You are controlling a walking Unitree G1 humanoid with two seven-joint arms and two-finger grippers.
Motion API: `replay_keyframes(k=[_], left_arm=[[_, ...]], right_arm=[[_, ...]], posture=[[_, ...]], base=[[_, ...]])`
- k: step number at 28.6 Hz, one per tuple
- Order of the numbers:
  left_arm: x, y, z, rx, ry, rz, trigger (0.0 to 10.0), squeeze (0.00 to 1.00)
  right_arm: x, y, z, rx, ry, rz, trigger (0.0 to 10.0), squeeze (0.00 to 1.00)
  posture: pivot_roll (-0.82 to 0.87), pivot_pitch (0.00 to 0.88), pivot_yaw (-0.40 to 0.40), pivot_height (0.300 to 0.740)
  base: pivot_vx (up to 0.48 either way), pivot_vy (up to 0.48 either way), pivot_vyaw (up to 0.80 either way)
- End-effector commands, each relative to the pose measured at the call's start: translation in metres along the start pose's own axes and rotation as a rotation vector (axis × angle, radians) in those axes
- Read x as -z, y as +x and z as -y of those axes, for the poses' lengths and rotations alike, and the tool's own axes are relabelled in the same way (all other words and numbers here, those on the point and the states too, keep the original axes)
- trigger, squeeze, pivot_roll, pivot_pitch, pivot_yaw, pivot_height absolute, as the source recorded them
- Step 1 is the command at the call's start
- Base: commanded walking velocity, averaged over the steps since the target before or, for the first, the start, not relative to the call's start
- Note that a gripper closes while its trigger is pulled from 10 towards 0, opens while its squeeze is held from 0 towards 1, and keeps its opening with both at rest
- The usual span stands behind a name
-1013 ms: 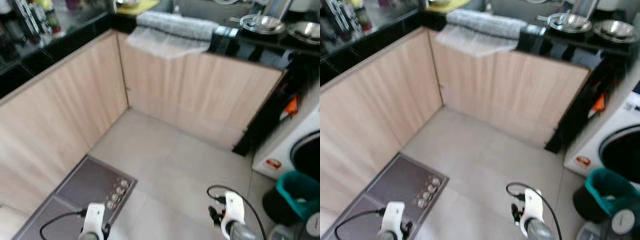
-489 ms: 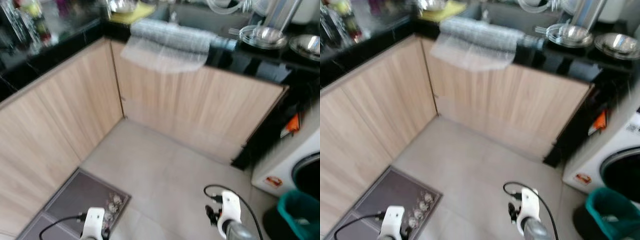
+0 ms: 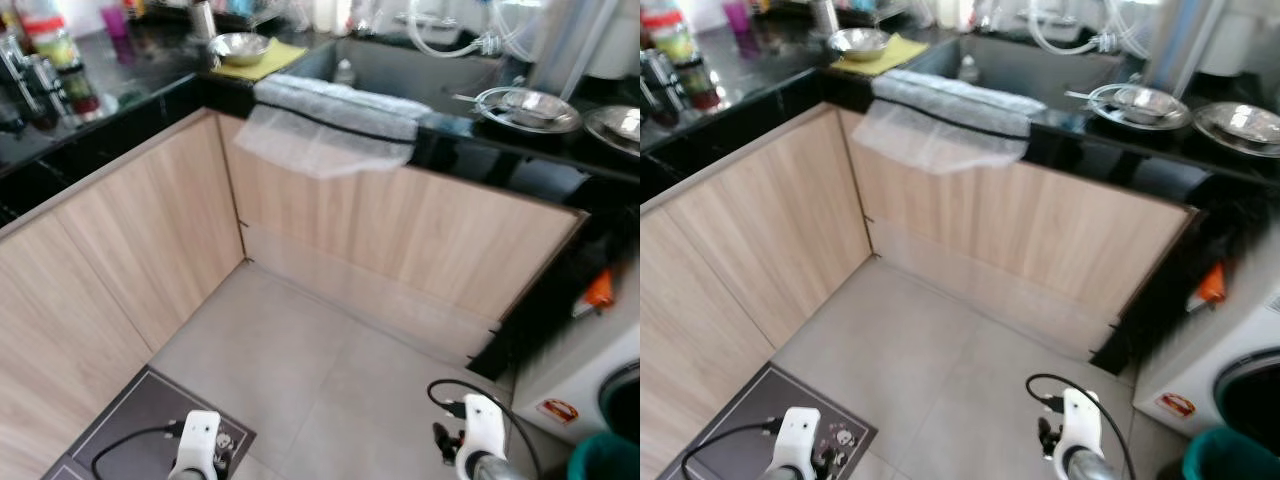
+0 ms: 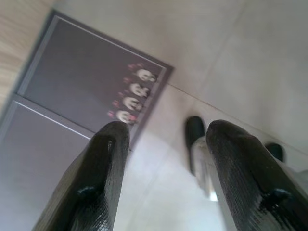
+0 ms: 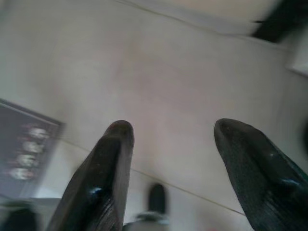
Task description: Kitchen organization
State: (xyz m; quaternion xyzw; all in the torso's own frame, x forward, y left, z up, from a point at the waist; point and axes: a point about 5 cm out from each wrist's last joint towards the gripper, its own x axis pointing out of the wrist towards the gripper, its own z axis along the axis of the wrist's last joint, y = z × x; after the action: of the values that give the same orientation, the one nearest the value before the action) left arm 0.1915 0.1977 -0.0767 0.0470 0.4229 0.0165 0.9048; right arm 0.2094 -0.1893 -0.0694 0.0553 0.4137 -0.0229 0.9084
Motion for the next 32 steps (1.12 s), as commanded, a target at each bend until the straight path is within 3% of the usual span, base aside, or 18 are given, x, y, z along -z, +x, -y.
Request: replay_keyframes(k=[1,12,32], left_arm=[[0.0001,0.0004,0.0048,0.012,0.006,-0.005,10.0,0.00],[0.0017,0.0000,0.0038,0.007,0.002,-0.009,10.0,0.00],[0.0010,0.0000,0.0015,0.002,0.000,-0.008,10.0,0.00]], right_arm=[[0.0067,-0.0034,0.0137,0.034,-0.005,-0.023,10.0,0.00],[0.0099,-0.0034,0.0112,0.036,0.005,-0.036,10.0,0.00],[0.0101,-0.0036,0.0117,0.028,-0.009,-0.040,10.0,0.00]], posture=[[0.02,0.112,-0.008,0.740],[0.03,0.120,-0.007,0.740],[0.03,0.111,-0.006,0.740]], base=[[0.412,0.000,0.00],[0.413,0.000,0.00],[0.415,0.000,-0.60]])
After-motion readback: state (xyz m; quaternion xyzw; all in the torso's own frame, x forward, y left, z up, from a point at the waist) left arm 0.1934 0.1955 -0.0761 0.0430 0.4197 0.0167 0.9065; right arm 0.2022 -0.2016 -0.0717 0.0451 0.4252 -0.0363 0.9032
